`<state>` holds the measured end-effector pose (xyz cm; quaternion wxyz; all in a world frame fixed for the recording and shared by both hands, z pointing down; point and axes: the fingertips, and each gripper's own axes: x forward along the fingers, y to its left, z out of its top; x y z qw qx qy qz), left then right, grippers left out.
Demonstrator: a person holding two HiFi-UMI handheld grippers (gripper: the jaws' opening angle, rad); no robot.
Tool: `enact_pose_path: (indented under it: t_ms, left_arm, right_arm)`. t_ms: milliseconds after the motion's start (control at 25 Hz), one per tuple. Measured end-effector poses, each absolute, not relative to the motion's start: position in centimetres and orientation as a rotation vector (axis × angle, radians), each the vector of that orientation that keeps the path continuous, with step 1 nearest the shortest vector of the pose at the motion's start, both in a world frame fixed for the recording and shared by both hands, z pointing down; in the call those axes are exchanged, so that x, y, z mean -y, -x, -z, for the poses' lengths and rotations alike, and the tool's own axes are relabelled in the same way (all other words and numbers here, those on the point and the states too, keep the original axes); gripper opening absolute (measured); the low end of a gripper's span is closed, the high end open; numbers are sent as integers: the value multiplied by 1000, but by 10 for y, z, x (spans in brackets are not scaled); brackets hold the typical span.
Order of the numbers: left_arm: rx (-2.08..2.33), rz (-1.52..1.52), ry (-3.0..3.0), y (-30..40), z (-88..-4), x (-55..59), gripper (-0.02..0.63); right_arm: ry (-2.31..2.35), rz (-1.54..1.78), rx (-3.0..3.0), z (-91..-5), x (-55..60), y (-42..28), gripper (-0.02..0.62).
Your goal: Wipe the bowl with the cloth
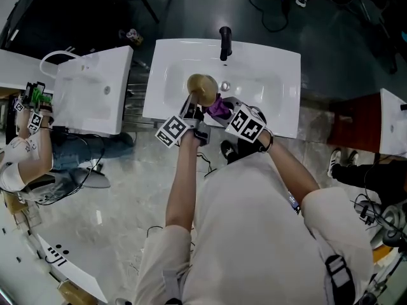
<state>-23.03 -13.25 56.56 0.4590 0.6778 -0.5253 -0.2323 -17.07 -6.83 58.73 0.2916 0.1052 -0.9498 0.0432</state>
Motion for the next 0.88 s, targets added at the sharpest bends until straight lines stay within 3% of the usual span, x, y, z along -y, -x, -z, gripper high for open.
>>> enact_pose_path:
  t_ms: [200, 880]
  left_arm:
    - [898, 774, -1635, 189, -543, 129, 17]
    - [479, 643, -1665, 145, -539, 85, 18]
  right_arm:
    - [-257, -91, 2544, -586, 70, 161, 123]
    - [-238, 222, 2511, -571, 97, 127, 124]
